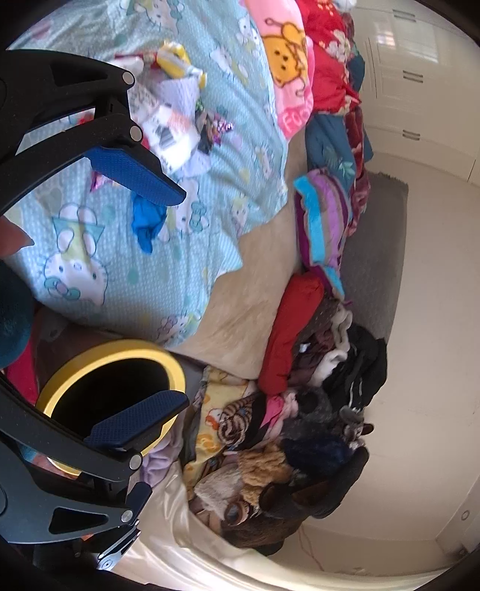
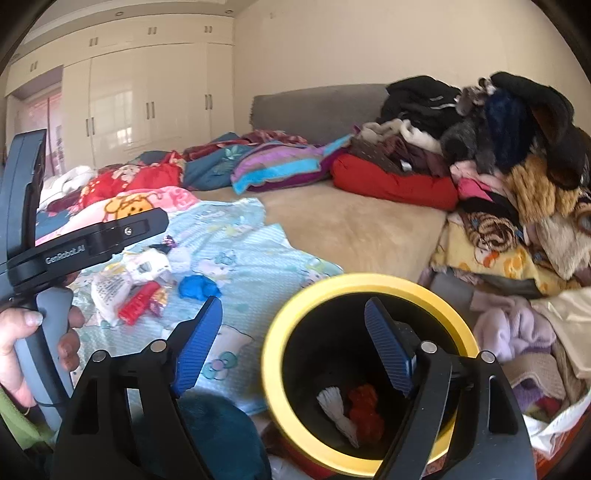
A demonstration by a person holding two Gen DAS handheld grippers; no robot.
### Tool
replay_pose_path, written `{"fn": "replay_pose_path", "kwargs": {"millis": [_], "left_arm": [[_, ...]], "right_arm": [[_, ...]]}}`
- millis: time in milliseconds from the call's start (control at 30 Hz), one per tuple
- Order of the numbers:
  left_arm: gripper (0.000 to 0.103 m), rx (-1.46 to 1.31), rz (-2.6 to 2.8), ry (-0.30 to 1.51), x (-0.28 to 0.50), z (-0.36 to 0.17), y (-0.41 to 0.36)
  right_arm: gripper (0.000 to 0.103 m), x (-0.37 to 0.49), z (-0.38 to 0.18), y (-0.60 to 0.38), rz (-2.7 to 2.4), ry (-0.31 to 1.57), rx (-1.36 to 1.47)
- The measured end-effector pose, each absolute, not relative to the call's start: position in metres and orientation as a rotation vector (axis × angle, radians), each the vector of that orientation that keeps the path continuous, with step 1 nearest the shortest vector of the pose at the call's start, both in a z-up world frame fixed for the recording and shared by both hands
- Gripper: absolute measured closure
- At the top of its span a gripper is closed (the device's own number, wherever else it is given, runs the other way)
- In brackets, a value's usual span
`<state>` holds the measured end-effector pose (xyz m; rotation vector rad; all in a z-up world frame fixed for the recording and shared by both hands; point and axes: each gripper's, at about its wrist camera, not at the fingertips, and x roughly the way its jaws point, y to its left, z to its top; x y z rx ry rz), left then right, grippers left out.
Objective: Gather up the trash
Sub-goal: 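Move both grippers back toward the remaining trash on the sheet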
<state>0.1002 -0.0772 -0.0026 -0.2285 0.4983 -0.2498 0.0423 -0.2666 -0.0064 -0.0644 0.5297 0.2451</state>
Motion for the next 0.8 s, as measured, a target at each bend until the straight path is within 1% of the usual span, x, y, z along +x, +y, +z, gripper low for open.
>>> {"fn": "replay_pose_path", "kwargs": {"millis": [500,800], "left_arm": [[0.011,-0.244,-0.149,0.458,0.081,0.002,-0.020],[0.011,-0.265,-0.081,0.450,0.073,0.000,0.021]], "right_arm": [[0.024,0.051,-0.004,-0.206,0.322,0.523,-0.025],[0.024,0.060,-0.012,-0.168,0.369,0.542,-0.060]]}}
